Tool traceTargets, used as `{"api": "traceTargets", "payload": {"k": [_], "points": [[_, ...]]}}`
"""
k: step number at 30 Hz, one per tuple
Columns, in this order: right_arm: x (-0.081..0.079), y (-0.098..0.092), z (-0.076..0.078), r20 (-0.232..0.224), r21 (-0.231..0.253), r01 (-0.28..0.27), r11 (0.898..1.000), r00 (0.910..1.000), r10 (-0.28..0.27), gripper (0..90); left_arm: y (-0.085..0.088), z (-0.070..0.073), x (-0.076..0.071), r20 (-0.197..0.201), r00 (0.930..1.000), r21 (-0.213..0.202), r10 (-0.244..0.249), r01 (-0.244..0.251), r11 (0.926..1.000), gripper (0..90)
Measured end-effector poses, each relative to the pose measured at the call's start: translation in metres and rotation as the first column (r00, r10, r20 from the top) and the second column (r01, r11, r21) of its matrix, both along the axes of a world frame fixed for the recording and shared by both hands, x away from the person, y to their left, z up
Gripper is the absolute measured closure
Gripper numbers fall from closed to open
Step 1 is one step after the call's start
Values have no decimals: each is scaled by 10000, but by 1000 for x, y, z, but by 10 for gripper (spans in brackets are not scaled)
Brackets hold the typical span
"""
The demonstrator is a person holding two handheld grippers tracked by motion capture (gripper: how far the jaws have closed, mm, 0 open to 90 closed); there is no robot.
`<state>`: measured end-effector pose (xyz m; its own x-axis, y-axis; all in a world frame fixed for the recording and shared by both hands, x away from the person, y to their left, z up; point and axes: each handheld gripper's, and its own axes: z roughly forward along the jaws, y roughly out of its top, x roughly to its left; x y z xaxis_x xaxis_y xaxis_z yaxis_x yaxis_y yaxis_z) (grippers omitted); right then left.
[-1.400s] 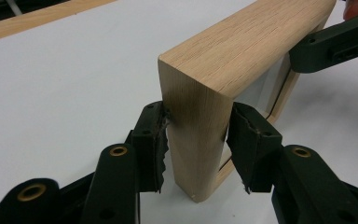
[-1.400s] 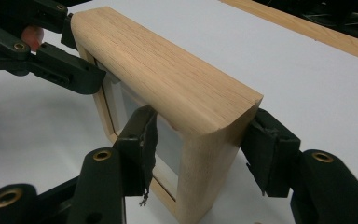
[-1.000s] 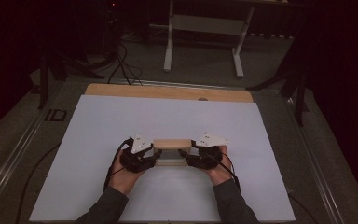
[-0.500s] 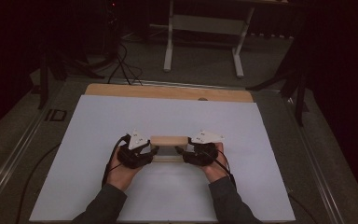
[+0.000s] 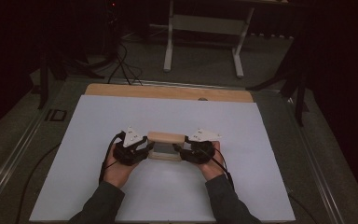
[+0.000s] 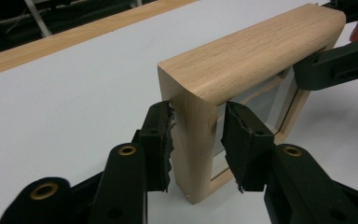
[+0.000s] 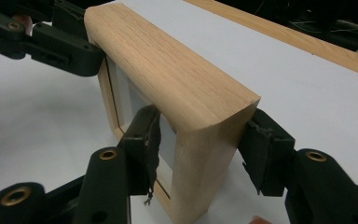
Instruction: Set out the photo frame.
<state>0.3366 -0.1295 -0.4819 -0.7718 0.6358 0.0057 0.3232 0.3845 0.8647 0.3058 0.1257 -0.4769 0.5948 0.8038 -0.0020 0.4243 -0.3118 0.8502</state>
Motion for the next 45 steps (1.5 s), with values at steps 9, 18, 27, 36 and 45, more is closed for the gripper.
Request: {"api": "traceTargets", "payload": {"k": [9, 18, 27, 36, 45], "points": [[2, -1, 1, 197, -375, -255, 9990, 9995, 263, 509, 0, -5, 4, -233, 9997, -41, -88, 87, 10000, 550], [9, 0, 0, 370, -589, -430, 9973, 9983, 453, 496, -2, -6, 3, -301, 9995, -59, 4, -6, 10000, 551], [15, 2, 0, 347, -561, -544, 9969, 9978, 564, 469, -3, -6, 1, -326, 9992, -80, 219, -222, 9997, 569], [14, 2, -5, 35, -475, -493, 9977, 9988, 495, 456, -6, -13, 4, -446, 9988, 66, 224, -221, 9997, 538], [11, -13, -12, -366, -284, -316, 9991, 9989, 305, 442, -8, -21, 6, -618, 9980, 112, 143, -136, 9998, 515]]}}
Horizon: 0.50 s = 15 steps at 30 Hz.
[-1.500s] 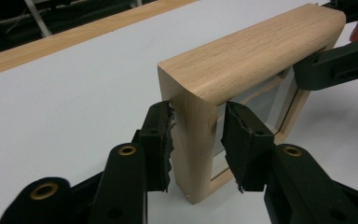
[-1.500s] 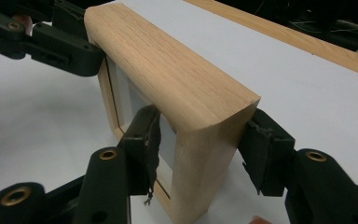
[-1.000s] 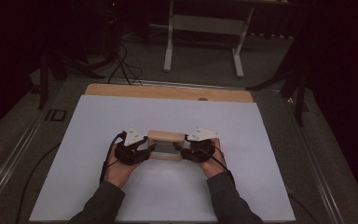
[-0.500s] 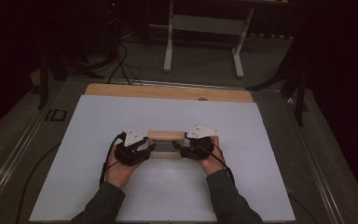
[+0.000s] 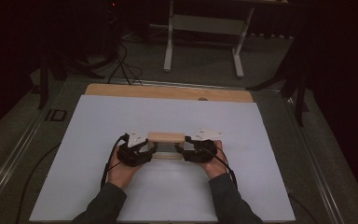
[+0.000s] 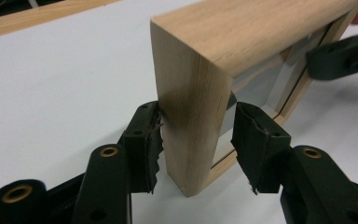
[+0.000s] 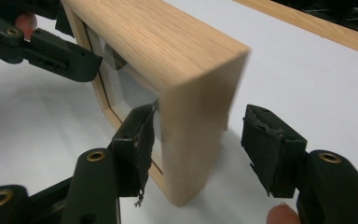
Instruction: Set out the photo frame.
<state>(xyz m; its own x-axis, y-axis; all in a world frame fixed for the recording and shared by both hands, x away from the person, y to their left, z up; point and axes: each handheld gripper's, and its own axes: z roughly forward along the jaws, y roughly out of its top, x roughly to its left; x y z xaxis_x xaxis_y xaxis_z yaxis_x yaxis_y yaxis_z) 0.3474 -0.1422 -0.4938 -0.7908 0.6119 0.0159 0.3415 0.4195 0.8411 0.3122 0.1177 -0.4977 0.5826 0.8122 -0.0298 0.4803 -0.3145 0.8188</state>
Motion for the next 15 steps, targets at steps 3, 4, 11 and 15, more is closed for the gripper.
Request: {"api": "traceTargets", "payload": {"k": [3, 4, 11, 15], "points": [[-3, -5, 2, 52, 128, 72, 9999, 10000, -73, 513, 1, -2, 1, -39, 10000, -3, 26, -26, 10000, 527], [-3, -5, 2, 52, 128, 72, 9999, 10000, -73, 513, 1, -2, 1, -46, 10000, 4, 24, -24, 10000, 527], [-4, -4, 2, 110, 129, 124, 9998, 9999, -126, 587, 5, -6, 5, -226, 9997, -136, 99, -102, 9999, 583], [-4, -1, -1, 97, 8, 202, 9998, 9997, -202, 588, 2, -14, 8, -478, 9986, 77, 208, -204, 9998, 588]]}}
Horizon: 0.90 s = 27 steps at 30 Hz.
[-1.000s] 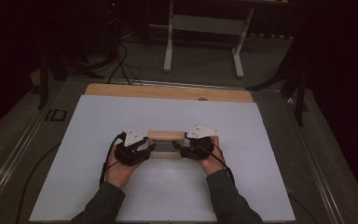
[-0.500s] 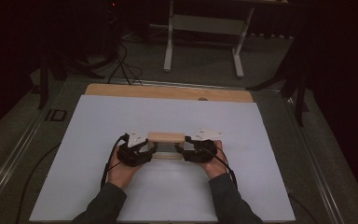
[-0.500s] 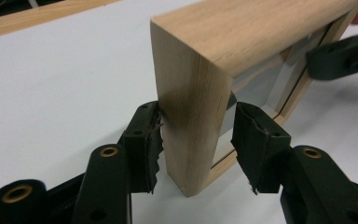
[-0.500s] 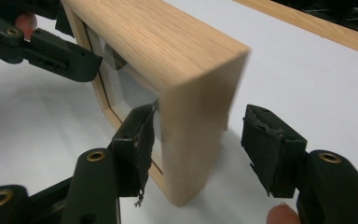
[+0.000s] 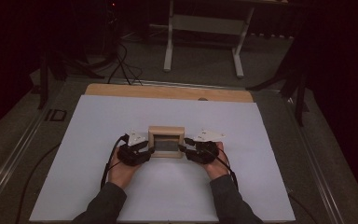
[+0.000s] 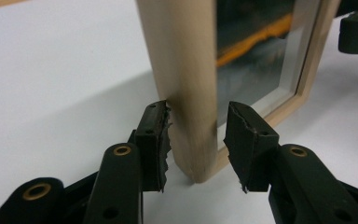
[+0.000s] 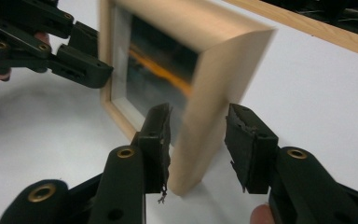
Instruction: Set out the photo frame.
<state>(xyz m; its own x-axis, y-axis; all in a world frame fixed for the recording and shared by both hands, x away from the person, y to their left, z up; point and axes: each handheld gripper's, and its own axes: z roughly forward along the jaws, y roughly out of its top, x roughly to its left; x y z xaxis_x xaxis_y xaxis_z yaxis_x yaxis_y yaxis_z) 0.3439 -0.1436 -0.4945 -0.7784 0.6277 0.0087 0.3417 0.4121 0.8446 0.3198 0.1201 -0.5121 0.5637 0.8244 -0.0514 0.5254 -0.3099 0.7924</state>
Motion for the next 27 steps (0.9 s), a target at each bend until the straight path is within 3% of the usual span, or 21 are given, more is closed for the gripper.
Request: {"api": "traceTargets", "payload": {"k": [18, 27], "points": [[4, 3, -7, -168, -88, 262, 9996, 9995, -263, 604, -1, -7, 3, -189, 9998, 167, 78, -75, 9998, 598], [2, 3, -8, -240, -128, 210, 9997, 9995, -213, 600, 1, -7, 4, -234, 9997, 7, -16, 16, 10000, 598]]}}
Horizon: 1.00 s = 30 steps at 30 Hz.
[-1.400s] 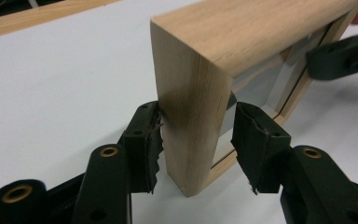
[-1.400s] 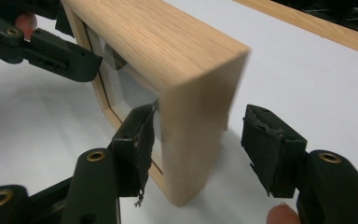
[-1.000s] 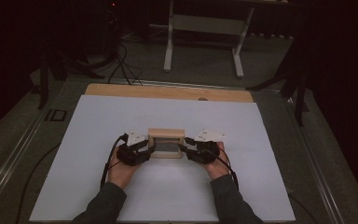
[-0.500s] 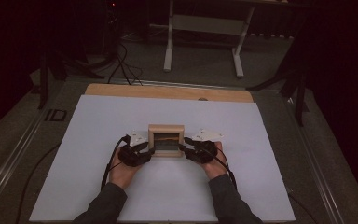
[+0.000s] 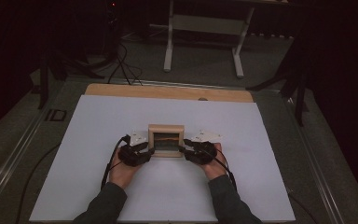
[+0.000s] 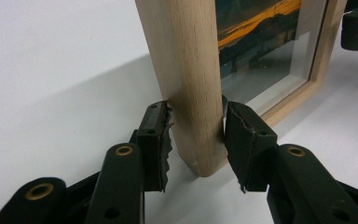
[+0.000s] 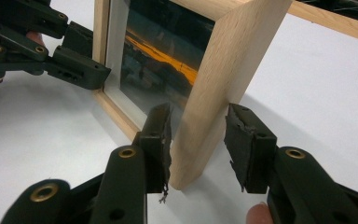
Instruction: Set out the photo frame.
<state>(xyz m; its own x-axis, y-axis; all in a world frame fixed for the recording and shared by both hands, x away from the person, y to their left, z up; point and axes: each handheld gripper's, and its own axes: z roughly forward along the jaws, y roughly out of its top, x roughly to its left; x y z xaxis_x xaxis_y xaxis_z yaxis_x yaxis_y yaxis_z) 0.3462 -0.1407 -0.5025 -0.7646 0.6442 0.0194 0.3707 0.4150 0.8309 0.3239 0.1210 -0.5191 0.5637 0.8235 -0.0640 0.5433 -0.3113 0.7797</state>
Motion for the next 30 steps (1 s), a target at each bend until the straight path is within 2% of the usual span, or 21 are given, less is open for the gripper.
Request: {"api": "traceTargets", "payload": {"k": [9, 18, 30], "points": [[-1, -1, 2, 5, 147, -69, 9999, 10000, 69, 551, 1, 1, 0, -105, 9998, -187, -152, 150, 9997, 544], [-3, -9, 10, 106, 427, 84, 9991, 9999, -88, 515, 7, 5, -1, -31, 9999, -315, 97, -98, 9995, 500], [-3, -20, 16, 171, 484, 349, 9982, 9992, -358, 492, 16, 12, -3, -23, 9996, -467, 287, -288, 9985, 493]]}}
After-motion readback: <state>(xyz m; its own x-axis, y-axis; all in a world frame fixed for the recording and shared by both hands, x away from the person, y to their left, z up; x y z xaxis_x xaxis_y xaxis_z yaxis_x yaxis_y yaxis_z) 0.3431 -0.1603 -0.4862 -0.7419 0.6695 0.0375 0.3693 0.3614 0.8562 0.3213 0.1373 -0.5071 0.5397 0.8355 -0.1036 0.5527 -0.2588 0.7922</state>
